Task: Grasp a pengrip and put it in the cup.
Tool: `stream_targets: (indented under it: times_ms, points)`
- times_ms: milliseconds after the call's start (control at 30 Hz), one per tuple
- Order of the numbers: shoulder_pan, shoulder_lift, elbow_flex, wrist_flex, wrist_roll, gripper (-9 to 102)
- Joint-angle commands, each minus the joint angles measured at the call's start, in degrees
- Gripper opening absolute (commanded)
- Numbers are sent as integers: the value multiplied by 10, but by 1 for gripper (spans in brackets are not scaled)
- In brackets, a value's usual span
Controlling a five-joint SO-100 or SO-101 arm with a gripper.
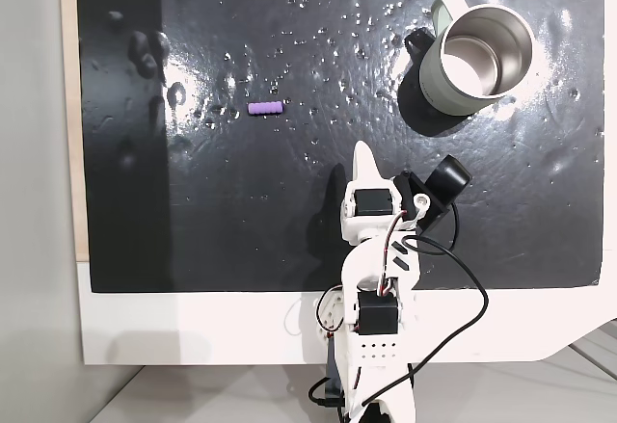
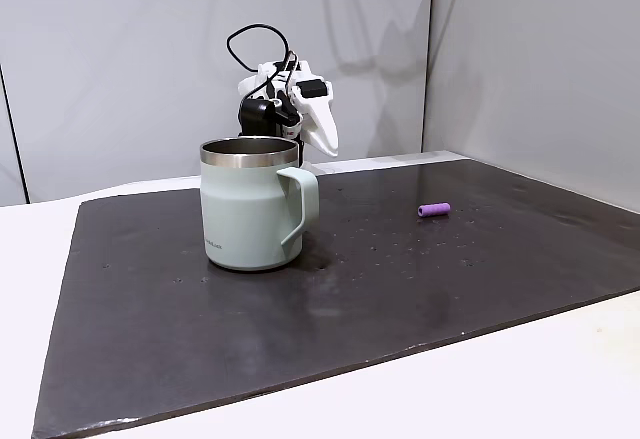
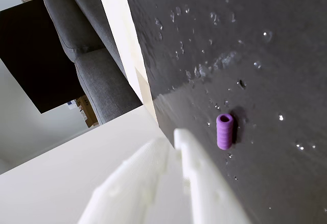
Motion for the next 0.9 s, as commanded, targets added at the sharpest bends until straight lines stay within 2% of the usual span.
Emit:
stream_targets:
  times_ms: [0,567,700,867]
  points:
    - [-8,10,30,4,-6,0]
    - [-7,10,2,4,-14,0]
    - [-40,-11,-68,54,-7,0]
    - [-75,-210,-251,107,24,0]
